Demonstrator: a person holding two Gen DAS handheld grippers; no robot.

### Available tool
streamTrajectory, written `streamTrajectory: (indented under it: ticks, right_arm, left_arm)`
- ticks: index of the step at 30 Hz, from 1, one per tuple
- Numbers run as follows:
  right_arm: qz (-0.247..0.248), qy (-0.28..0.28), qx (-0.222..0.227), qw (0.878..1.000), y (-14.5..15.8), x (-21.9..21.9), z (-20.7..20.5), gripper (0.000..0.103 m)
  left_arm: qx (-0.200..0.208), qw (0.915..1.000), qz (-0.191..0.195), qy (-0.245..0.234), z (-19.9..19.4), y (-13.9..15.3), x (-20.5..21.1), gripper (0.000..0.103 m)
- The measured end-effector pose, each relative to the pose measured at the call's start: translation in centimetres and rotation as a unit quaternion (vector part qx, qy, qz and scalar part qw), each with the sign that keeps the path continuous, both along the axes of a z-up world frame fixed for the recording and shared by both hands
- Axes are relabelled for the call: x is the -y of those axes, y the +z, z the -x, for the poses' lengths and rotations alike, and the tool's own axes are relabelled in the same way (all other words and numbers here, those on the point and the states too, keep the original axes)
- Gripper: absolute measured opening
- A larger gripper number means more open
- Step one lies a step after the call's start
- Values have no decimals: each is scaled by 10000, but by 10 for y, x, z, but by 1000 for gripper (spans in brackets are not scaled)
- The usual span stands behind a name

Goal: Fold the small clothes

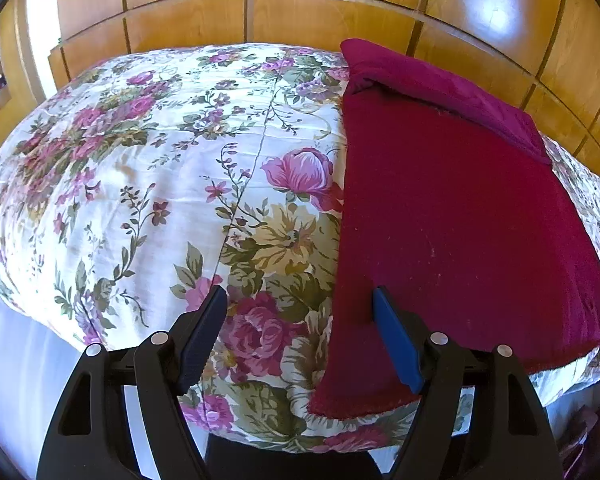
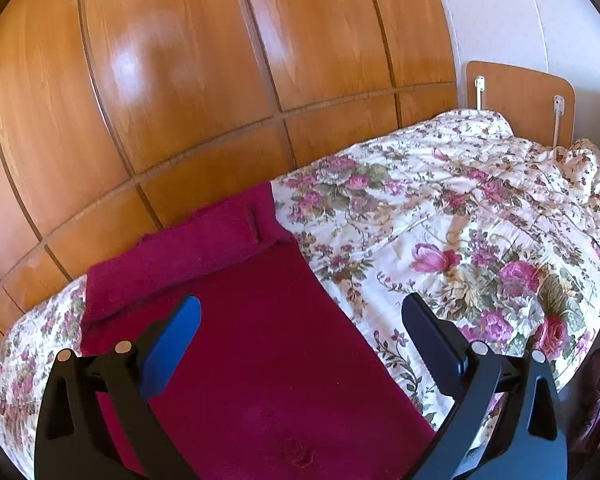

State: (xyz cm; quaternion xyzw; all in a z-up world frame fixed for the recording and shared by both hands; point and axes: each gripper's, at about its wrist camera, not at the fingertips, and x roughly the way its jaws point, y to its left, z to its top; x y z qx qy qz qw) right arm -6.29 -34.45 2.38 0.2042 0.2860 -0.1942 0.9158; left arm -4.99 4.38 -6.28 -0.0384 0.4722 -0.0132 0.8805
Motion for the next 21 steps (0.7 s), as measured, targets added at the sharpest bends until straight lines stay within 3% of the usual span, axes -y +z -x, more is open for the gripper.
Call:
streamTrajectory:
  ticks: [5,11,13,15,17,19,21]
  right_arm:
    - [-777,552,-663,9932,-47,18,-1,100]
    - [-1196,753,-1336,9809,-97,34,19,98]
    - [-1209,942,-1500,9767,-104,34,21,90]
    - [-942,1091,-1634,9760,-105,29,22,68]
    - [-802,1243,-1717,9740,-105,29,24,53]
    - [-774,1333,-1777,9719,-103,34,27,39]
    - [-781,1452,-1809,9696,-101,37,29,14]
  left_arm:
    - [15,9998,87,-194,4,6,-8,74]
    - [-91,9964,799,-281,-1,5,-22,74]
    - [-184,9938,1054,-314,-4,1,-23,74]
    - [-256,9918,1188,-405,-7,-2,-20,65]
    - [-324,9902,1214,-603,-6,-5,-12,50]
    - [-369,9898,1117,-799,-4,-9,-2,43]
    - [-366,9886,1060,-1008,-2,-9,6,25]
